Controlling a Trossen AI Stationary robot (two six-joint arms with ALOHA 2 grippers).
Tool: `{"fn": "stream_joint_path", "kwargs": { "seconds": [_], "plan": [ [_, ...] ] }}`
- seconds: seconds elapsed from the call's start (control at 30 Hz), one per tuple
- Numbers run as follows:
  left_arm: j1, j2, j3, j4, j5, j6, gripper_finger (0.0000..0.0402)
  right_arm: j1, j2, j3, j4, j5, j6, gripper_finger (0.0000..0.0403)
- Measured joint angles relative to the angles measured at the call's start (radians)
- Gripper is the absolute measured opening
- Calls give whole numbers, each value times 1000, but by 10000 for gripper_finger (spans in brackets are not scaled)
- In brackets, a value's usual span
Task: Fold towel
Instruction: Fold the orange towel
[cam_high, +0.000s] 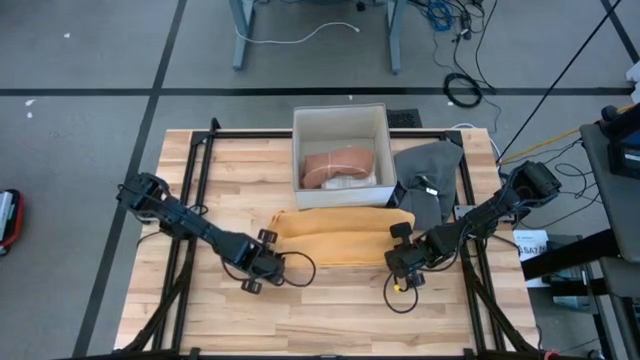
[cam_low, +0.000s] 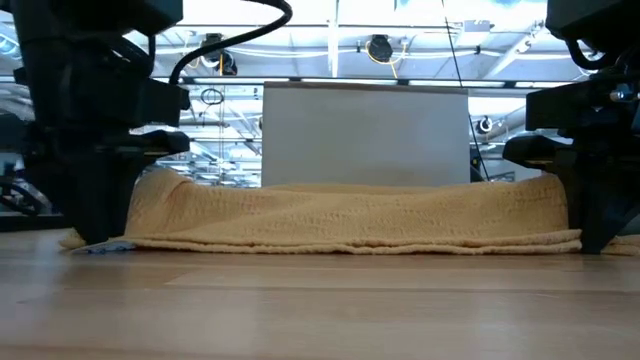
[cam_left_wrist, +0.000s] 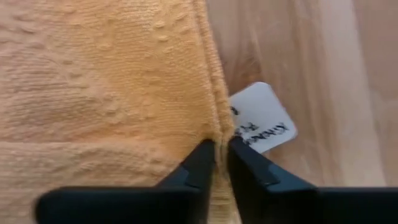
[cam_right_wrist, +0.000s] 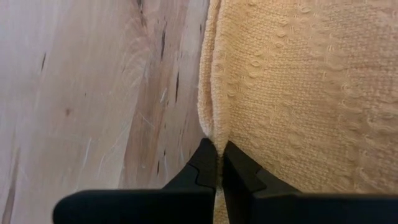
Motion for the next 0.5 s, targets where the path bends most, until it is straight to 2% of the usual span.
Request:
{"fn": "stream_joint_path", "kwargs": {
  "seconds": [0.1, 0.33, 0.5],
  "plan": [
    [15, 0, 0, 1, -8, 13, 13, 0, 0, 0, 12, 0, -1, 2],
    [15, -1, 4, 2, -63, 43, 4, 9, 0, 0, 19, 3, -1, 2],
    [-2, -25, 51, -58, -99, 68, 2, 10, -8, 0, 19, -4, -14, 2]
  ]
}}
